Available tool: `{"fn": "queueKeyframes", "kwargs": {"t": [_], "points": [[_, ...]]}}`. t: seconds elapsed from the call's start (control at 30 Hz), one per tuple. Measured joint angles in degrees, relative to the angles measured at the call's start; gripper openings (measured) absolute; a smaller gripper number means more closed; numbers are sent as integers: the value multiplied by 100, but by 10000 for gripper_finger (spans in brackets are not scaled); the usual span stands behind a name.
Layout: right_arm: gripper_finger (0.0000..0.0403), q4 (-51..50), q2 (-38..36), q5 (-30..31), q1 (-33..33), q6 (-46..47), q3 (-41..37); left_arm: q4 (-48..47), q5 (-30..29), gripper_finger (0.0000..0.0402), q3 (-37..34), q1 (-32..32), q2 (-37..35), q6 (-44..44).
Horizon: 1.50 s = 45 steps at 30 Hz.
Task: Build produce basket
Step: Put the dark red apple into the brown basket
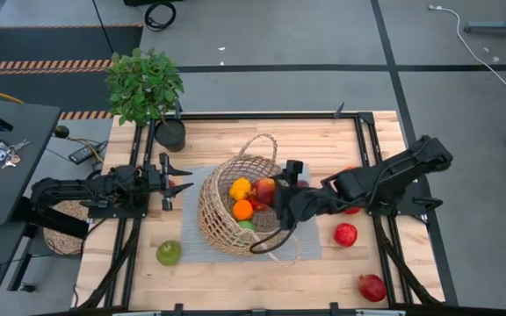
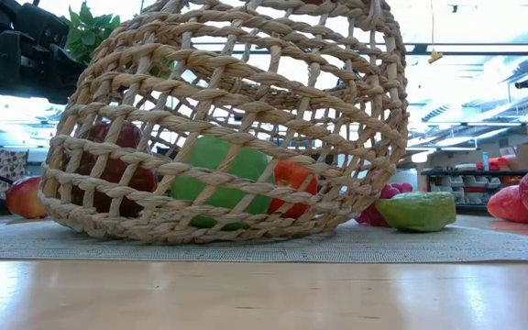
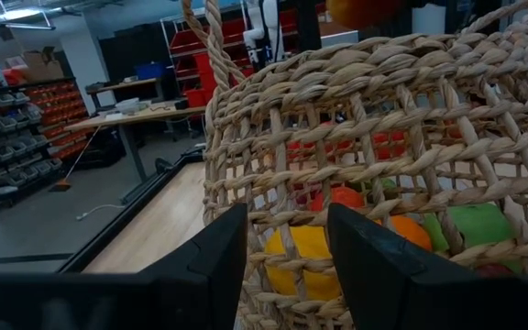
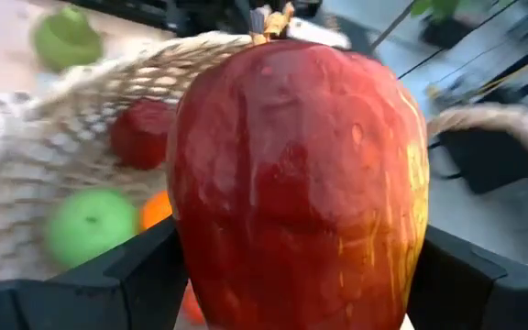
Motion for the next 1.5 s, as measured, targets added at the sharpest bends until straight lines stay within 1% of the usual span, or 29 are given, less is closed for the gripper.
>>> {"fn": "queueKeyframes", "kwargs": {"t": [0.13,0.2,0.3,0.37,0.47,0.7,0.83,1.13,1.27,1.37,1.5], "points": [[326,-10,219,646,58,-824,89,0,1,160,0,0,-2,2],[326,-25,334,1188,111,-1194,89,1,1,160,-1,0,0,1],[326,-13,503,2200,199,-1838,89,2,1,160,-1,0,-2,0],[326,9,581,2731,240,-2309,91,1,-1,160,0,0,-1,0],[326,61,688,3137,271,-2777,91,2,0,160,-1,0,-2,0],[326,89,836,3452,341,-3032,93,-9,1,160,-1,0,-1,0],[326,250,875,3805,482,-3457,93,-8,1,160,0,0,0,2],[326,633,875,3995,671,-4142,91,2,-1,160,-2,0,0,0],[326,809,873,4263,802,-4572,91,1,0,160,0,0,0,0],[326,897,873,4208,828,-5047,91,2,-1,160,0,0,0,0],[326,889,873,3844,775,-5487,91,2,0,160,0,0,0,0]]}}
